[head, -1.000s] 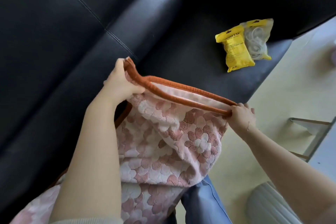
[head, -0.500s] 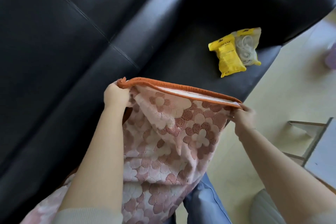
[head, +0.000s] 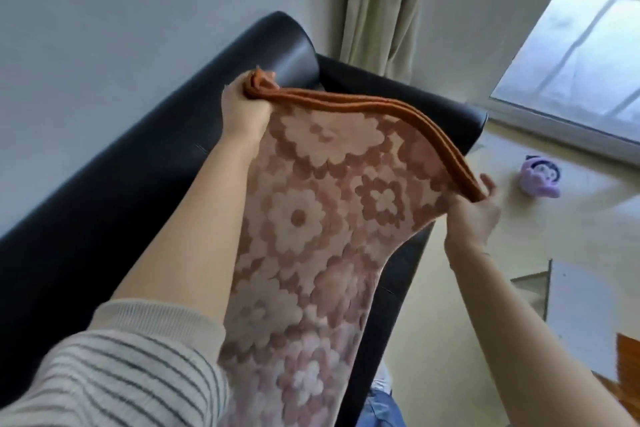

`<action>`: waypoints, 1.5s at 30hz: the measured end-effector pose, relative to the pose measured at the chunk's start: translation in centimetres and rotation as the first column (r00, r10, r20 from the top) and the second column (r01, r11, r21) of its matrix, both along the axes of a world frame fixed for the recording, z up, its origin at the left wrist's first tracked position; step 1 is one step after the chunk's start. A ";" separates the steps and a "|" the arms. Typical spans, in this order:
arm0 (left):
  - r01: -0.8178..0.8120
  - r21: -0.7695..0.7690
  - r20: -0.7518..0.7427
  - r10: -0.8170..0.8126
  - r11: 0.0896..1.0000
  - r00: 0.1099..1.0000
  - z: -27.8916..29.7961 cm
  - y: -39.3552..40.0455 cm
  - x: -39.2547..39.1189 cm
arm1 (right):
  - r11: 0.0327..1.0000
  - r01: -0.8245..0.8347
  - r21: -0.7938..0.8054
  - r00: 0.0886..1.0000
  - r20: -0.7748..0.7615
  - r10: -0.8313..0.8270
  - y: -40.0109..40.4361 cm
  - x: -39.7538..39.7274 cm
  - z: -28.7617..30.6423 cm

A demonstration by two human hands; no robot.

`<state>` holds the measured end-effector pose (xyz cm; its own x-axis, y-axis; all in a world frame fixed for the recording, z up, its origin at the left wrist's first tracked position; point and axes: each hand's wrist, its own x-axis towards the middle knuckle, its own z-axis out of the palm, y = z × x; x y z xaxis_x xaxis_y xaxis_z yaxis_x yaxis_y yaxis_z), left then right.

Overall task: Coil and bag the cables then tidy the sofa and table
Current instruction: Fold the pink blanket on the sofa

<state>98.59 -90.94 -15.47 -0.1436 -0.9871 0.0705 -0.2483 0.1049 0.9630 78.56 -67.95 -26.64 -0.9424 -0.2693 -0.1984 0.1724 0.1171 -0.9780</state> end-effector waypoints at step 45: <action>-0.438 0.499 -0.113 0.558 0.747 0.822 -19.8 44.0 58.4 | 0.945 0.313 0.096 0.046 0.992 -0.116 45.8 56.1 -20.1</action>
